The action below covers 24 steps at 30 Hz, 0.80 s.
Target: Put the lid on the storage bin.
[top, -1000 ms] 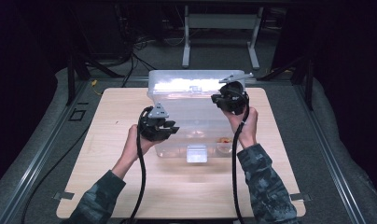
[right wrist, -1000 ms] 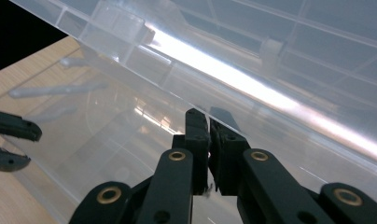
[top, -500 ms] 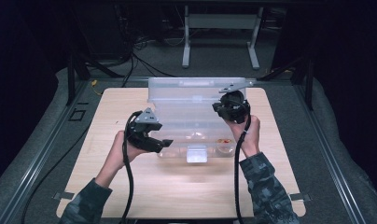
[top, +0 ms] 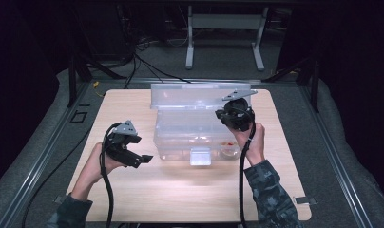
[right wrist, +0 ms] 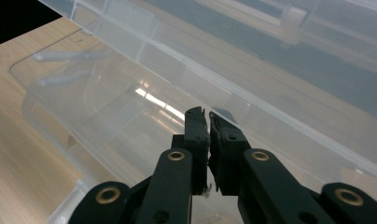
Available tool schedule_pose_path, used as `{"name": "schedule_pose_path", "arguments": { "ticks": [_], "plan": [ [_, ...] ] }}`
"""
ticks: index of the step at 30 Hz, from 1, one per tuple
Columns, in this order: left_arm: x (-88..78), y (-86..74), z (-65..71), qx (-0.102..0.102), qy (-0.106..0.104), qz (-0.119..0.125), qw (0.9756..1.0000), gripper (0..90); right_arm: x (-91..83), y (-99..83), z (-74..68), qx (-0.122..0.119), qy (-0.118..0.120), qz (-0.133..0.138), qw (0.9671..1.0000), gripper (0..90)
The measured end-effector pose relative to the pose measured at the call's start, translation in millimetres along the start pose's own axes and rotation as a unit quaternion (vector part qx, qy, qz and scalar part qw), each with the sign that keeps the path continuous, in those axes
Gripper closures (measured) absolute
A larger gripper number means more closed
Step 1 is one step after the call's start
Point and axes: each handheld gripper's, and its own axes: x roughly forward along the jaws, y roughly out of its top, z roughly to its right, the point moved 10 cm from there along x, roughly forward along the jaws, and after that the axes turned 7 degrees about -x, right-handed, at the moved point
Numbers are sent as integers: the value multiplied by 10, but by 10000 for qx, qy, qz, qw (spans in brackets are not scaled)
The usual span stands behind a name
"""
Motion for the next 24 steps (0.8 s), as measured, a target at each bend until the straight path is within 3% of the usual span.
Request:
{"name": "schedule_pose_path", "arguments": {
  "ticks": [2, 3, 4, 7, 15, 24],
  "plan": [
    [21, -92, -79, -81, 53, -91, 9999, 140, -2, -9, -22, 54, 82, 23, 9999, 858],
    [28, -126, -111, -130, 70, -100, 9998, 140, -11, -25, -1, 21, -54, -52, 10000, 858],
    [36, -157, -136, -181, 68, -111, 9998, 140, -12, -15, -25, 55, 64, 39, 10000, 860],
    [64, -219, -199, -306, 78, -88, 9995, 140, -48, -22, -64, 32, 92, 83, 9999, 863],
    [169, -300, -329, -545, 64, -117, 9984, 125, -79, -82, -160, 86, 225, 26, 9997, 863],
    [191, -326, -402, -633, 98, -163, 9978, 119, -92, -218, -229, 235, 347, -11, 9991, 862]
  ]
}}
